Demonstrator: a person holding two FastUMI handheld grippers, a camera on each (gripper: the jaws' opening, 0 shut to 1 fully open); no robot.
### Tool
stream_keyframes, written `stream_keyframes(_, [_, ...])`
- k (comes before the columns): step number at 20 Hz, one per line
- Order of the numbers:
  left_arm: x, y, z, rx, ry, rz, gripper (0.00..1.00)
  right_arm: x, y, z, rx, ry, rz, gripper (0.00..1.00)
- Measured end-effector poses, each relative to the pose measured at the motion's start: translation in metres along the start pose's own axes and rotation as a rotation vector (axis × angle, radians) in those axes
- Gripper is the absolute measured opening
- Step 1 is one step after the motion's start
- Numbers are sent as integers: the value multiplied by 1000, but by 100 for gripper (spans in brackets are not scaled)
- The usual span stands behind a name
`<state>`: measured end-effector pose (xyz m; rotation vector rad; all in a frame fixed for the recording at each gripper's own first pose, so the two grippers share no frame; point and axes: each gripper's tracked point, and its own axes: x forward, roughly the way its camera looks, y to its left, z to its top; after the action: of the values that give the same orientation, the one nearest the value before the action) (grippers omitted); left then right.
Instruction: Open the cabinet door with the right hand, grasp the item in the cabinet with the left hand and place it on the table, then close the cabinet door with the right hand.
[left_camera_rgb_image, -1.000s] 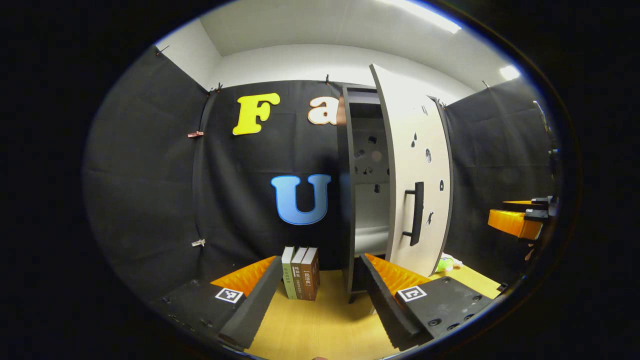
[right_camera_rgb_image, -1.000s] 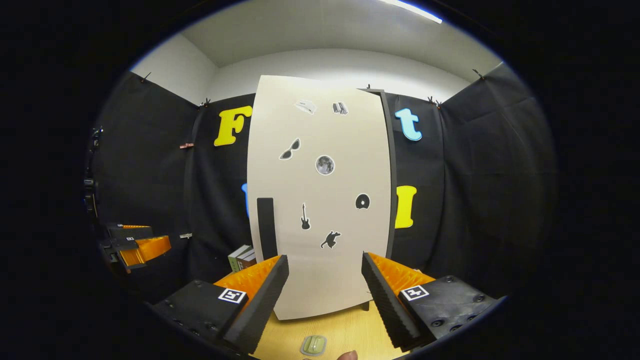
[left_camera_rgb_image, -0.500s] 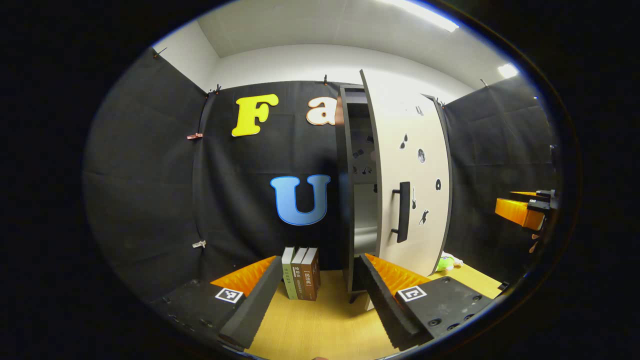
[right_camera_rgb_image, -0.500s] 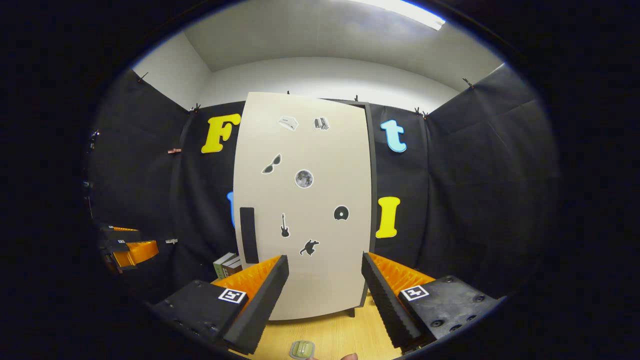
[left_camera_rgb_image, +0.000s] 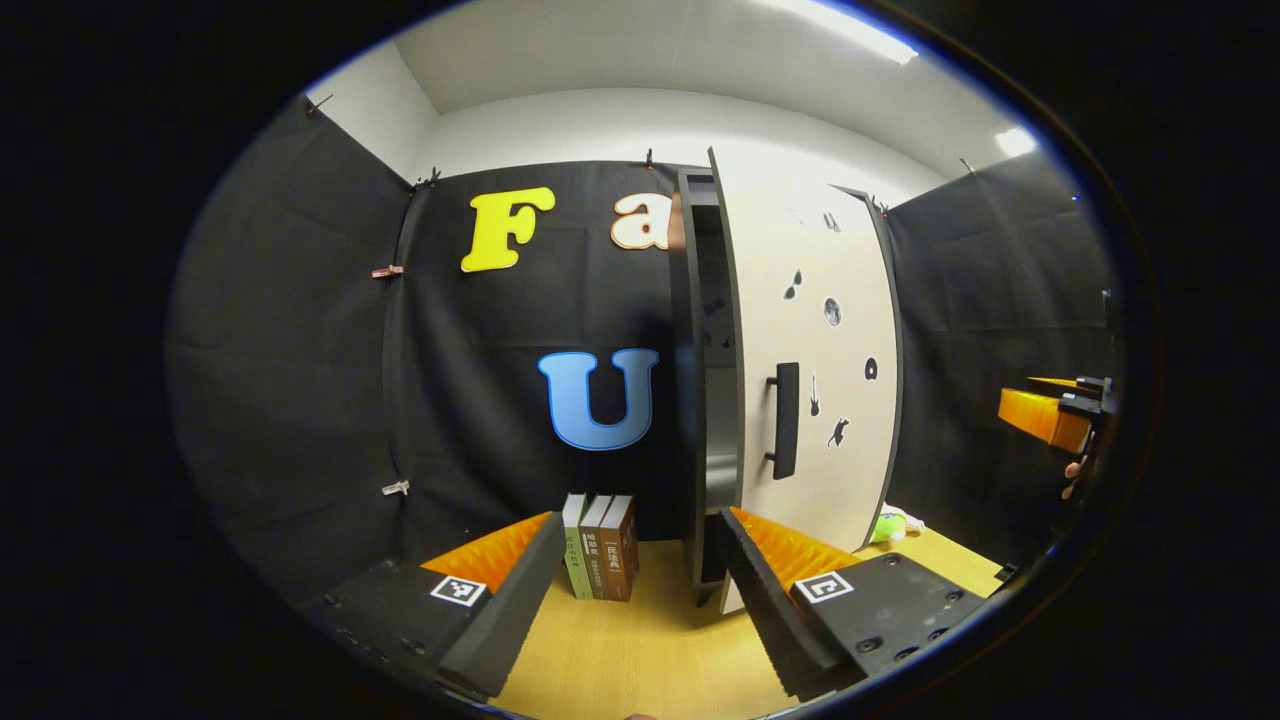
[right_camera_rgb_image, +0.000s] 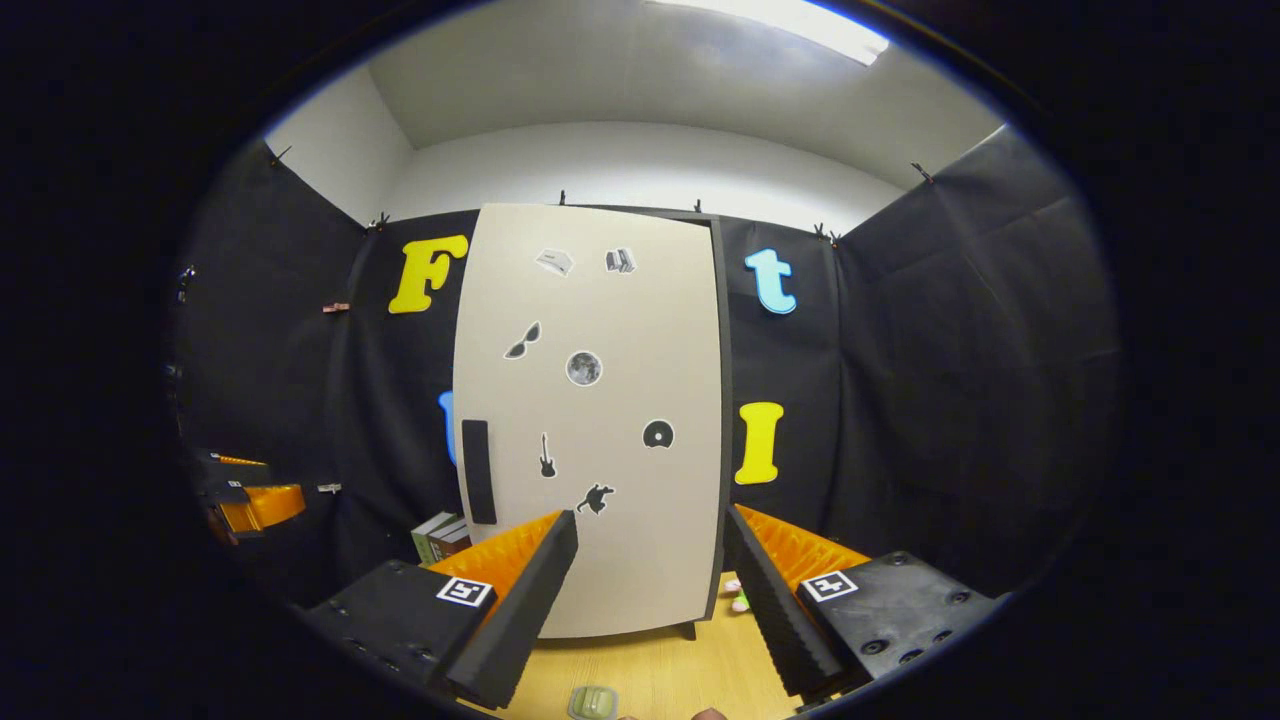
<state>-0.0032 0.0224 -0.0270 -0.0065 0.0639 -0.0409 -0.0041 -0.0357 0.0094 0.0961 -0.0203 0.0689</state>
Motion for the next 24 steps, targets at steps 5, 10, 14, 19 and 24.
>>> stream_keyframes(5, [-1, 2, 1, -1, -3, 3, 96, -1, -4, 0, -10, 2, -10, 96])
stream_keyframes(10, [-1, 5, 2, -4, -3, 7, 96, -1, -3, 4, -8, -7, -14, 96])
stream_keyframes(14, [-2, 4, 2, -8, -3, 7, 96, -2, -3, 6, -34, -12, -9, 96])
stream_keyframes(19, [-3, 2, 4, -7, -6, 6, 96, -5, 0, 6, -39, -14, 2, 96])
stream_keyframes(24, [-5, 1, 5, -8, -6, 9, 96, -6, 1, 6, -50, -13, 10, 96])
